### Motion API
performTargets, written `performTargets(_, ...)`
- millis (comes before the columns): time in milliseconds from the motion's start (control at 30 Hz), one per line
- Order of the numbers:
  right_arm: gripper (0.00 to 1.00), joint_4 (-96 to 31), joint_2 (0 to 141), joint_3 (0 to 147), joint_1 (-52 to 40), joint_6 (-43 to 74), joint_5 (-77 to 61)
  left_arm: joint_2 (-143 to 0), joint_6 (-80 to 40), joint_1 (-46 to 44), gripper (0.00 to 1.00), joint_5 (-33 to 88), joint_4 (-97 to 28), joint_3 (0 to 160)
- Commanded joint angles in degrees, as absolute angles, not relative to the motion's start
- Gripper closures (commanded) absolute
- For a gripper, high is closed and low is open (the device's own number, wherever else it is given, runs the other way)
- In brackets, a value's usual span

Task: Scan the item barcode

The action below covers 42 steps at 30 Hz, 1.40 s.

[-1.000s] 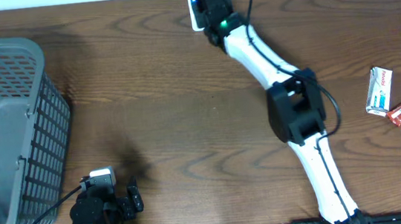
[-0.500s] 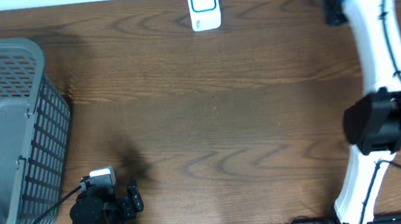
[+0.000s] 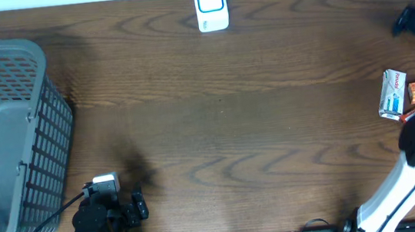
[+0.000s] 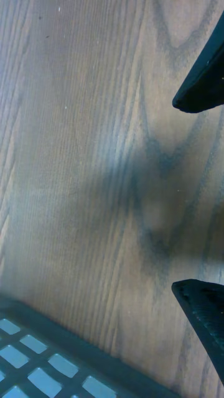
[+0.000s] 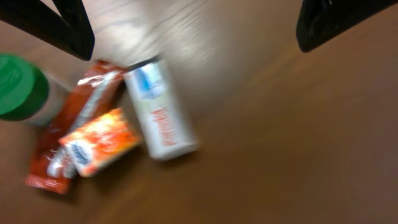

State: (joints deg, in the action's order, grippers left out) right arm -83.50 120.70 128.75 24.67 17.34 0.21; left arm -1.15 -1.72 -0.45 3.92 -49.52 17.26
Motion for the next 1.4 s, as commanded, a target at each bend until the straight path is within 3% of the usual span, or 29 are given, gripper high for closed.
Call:
performTargets(0,0.01,-84.0,104.9,131.4,21.7,18.0,-12.7,-1.0,-2.3,-0.6,0.14,3.4,-49.7,17.1)
performTargets(400,0.01,-85.5,73.4,131.4,16.6,17.9,-11.5,-1.0,-2.2,-0.6,0.14,3.4,-49.7,17.1)
performTargets(633,0.01,-80.3,60.4,131.4,16.0,18.0,1.0,-1.0,-2.3,-0.6,0.14,3.4,-49.7,17.1)
performTargets(767,0.01,-71.2,56.4,128.0,16.1,18.0,2.7,-1.0,-2.3,-0.6,0.14,3.4,-49.7,17.1)
performTargets(867,0.01,-63.4,51.7,121.0,16.1,18.4,1.7,-1.0,-2.3,-0.6,0.14,3.4,-49.7,17.1)
performTargets(1167,0.01,-31.5,26.7,75.2,14.4,24.9,0.5,-1.0,-2.3,-0.6,0.14,3.4,-49.7,17.1)
performTargets(1367,0.01,-18.6,18.7,52.4,8.9,26.7,1.7,-1.0,-2.3,-0.6,0.14,3.4,-49.7,17.1)
